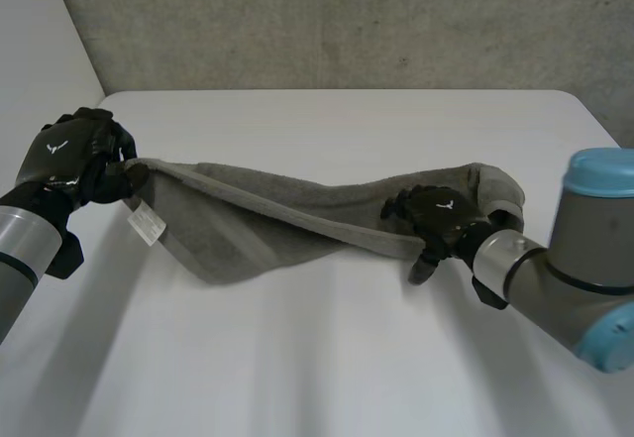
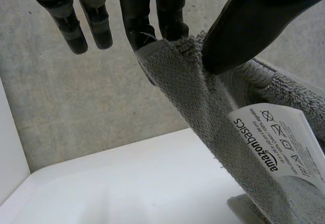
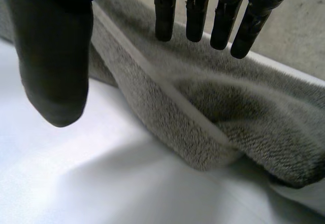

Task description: Fold the towel.

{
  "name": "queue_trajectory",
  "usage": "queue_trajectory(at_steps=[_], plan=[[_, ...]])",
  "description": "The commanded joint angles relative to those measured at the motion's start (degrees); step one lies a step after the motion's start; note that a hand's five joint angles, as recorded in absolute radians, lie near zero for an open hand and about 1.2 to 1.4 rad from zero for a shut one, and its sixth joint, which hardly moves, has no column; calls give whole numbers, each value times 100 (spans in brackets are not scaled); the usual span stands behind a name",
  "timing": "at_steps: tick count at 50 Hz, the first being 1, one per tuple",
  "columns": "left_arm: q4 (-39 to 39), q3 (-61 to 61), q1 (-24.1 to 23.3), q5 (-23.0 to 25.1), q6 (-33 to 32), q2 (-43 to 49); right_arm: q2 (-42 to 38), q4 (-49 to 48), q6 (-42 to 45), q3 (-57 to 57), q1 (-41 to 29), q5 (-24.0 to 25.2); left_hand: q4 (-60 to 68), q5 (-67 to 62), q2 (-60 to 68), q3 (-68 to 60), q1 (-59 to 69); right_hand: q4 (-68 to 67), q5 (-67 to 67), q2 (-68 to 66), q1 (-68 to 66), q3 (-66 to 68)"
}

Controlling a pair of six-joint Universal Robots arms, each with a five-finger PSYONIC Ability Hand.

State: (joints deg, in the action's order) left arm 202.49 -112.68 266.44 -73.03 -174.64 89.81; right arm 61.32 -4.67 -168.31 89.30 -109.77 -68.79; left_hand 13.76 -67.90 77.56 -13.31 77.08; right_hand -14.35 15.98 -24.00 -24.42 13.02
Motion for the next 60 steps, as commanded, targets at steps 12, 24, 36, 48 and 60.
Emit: queue_trajectory(at_steps=[12,24,36,48,60], plan=[[-8,0,4,9,0,-43,-53,282,44,-441,-1,-91,-376,-210,244,331,292,435,5402,-5600,-5558,-302],[-333,113,-242,579,-745,158,943,1399,343,-563,333,780,-376,-210,244,331,292,435,5402,-5600,-5558,-302],[-1132,3624,-1252,-657,-1503,2163,-498,1955,1820,-4073,-237,-748,-376,-210,244,331,292,435,5402,-5600,-5558,-302],[-1169,5529,-1419,-1231,-1039,1101,1040,-130,185,-4456,-221,-758,-376,-210,244,331,292,435,5402,-5600,-5558,-302],[-704,2923,-831,-1003,-721,977,1268,194,886,-1419,-89,323,-376,-210,244,331,292,435,5402,-5600,-5558,-302]])
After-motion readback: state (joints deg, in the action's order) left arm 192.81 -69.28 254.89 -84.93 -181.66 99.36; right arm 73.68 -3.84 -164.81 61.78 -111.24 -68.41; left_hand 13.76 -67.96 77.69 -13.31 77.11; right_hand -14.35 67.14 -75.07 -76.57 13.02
